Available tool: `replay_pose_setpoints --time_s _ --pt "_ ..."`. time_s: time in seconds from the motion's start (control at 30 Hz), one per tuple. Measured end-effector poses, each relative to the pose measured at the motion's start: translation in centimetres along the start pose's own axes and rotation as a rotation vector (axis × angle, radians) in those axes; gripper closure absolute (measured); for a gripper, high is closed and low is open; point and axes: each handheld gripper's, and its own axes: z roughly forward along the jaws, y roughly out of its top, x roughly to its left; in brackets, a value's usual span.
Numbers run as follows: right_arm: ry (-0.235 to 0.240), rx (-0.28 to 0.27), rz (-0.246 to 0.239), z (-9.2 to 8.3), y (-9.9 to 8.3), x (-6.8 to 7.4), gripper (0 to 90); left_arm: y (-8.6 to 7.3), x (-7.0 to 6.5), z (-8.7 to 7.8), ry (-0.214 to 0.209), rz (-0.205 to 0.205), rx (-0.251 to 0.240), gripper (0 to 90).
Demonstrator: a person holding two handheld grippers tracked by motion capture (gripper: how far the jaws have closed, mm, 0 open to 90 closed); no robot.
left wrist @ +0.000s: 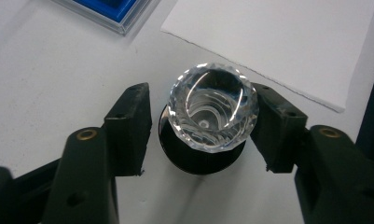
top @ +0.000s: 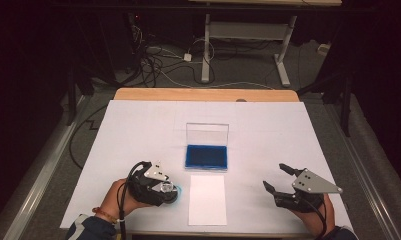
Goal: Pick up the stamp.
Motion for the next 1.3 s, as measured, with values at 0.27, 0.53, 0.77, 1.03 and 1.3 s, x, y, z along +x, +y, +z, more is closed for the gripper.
replay_pose_setpoints --time_s 0.27,0.53,0.77,1.03,1.3 --pt "0.001 0.006 -0.002 0.09 -0.01 0.03 26.3 0.08 -0.04 -0.15 -0.021 0.001 -0.009 47.4" --pt "0.006 0.006 -0.009 0.14 -0.05 0.06 25.8 0.14 0.04 0.04 -0.015 0.009 0.011 48.6" --pt "0.007 0.005 -0.009 0.18 -0.08 0.01 25.4 0.41 0.05 0.01 -0.004 0.012 0.005 52.9" --pt "0.012 0.003 -0.014 0.17 -0.11 0.02 25.3 0.37 -0.04 0.02 -0.007 0.018 0.005 53.0" --pt "0.013 0.004 -0.015 0.20 -0.09 0.05 25.2 0.23 0.01 -0.04 -0.024 0.021 0.018 51.4"
